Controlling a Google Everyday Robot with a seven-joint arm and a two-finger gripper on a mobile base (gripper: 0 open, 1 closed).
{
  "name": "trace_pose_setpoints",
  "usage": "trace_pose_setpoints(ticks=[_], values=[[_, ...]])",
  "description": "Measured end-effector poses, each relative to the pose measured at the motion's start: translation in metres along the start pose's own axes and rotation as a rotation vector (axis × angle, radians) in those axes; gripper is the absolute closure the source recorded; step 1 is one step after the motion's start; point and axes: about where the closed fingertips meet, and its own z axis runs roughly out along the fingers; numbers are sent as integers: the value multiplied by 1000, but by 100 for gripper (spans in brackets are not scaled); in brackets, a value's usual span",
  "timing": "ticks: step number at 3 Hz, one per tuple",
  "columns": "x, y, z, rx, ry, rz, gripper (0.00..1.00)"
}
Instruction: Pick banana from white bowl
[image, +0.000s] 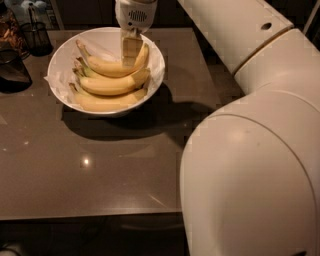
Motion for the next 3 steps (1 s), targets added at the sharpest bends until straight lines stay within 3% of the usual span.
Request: trace_pose_setpoints(ticks=[1,2,3], values=[[-3,3,22,-41,-1,5,45],[-2,9,39,-76,2,15,41],[0,14,52,-104,6,28,44]])
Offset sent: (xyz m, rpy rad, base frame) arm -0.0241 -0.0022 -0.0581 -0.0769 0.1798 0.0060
